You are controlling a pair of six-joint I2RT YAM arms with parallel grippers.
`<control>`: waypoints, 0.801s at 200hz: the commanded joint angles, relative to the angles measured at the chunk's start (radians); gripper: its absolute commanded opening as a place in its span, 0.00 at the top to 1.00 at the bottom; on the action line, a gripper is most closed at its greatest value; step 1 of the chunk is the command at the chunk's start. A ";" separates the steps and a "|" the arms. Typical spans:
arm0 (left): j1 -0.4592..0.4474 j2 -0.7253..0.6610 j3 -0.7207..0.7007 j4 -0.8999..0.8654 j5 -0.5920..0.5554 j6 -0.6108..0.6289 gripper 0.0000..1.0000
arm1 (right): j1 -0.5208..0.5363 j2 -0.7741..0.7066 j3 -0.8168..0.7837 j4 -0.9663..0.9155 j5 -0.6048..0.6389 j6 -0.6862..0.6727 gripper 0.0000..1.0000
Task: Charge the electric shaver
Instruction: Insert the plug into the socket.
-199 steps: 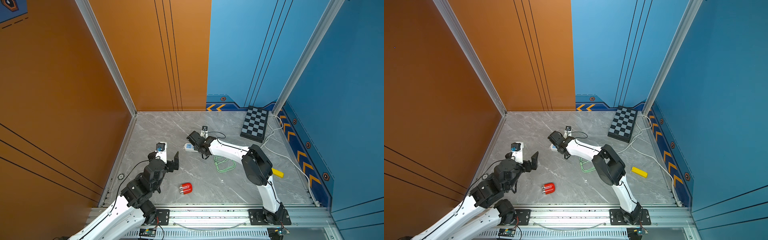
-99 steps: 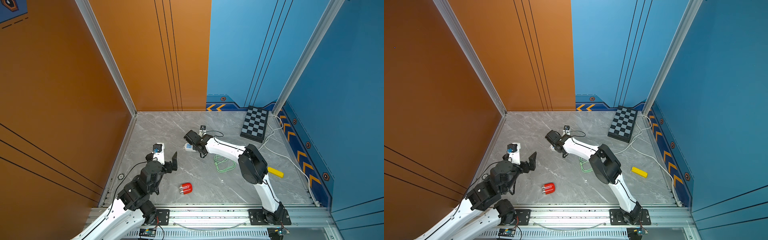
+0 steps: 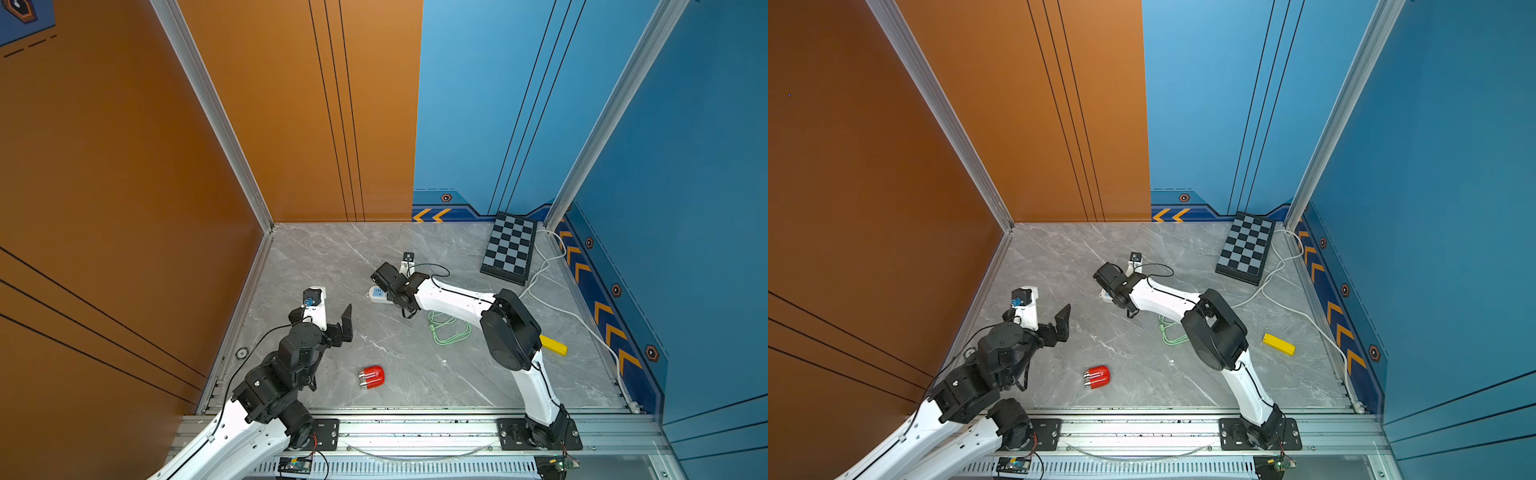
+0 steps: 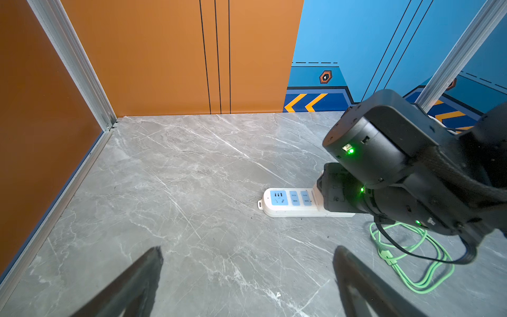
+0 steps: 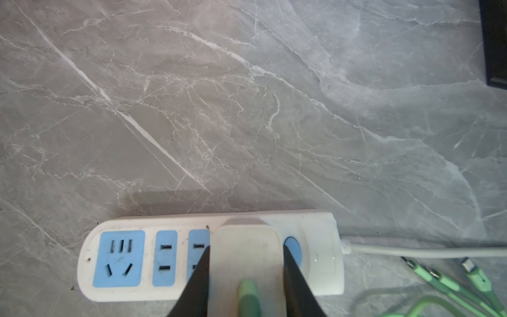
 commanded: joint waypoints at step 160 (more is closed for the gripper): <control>0.031 0.038 0.124 -0.164 0.040 0.112 0.02 | 0.070 -0.404 -0.217 -0.182 -0.314 -0.293 0.39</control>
